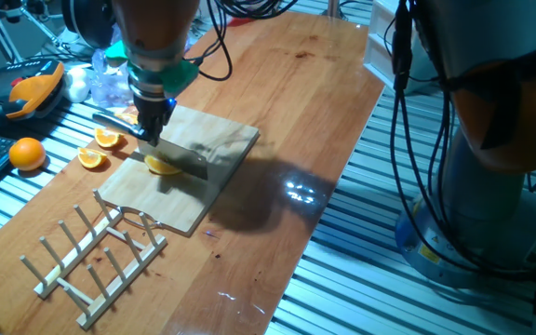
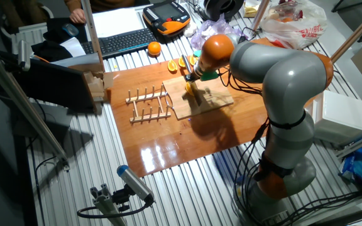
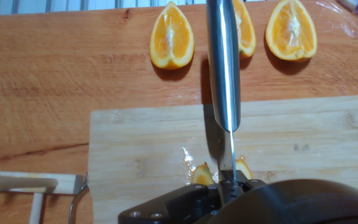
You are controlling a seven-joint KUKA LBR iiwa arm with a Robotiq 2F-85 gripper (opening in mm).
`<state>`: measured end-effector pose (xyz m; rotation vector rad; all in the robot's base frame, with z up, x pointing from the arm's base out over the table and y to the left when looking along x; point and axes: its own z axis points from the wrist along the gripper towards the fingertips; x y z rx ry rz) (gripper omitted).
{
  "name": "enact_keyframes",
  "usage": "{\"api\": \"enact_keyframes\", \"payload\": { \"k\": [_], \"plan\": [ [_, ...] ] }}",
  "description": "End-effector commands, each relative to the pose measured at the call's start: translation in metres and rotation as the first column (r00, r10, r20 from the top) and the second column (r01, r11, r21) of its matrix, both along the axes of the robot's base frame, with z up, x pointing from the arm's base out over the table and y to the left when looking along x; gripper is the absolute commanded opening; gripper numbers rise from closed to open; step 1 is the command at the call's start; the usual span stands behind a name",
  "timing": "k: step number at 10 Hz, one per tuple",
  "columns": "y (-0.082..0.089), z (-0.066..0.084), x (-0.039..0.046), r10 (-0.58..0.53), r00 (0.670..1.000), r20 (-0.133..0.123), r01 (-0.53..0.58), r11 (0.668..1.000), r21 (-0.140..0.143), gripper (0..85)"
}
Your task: Chop the orange
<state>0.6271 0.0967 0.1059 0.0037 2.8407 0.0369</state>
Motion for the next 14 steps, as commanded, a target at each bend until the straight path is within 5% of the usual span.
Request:
{"api": "enact_keyframes", "payload": {
  "k": [1, 9, 14],
  "plan": [
    [0.001, -0.001, 0.0008, 0.002, 1.000, 0.005, -0.002, 1.000, 0.000, 0.0],
    [0.010, -0.009, 0.0117, 0.012, 0.999, 0.037, -0.011, 1.000, -0.013, 0.0],
    [0.010, -0.002, 0.0117, 0.013, 0.999, 0.047, -0.013, 1.000, -0.016, 0.0]
  ]
}}
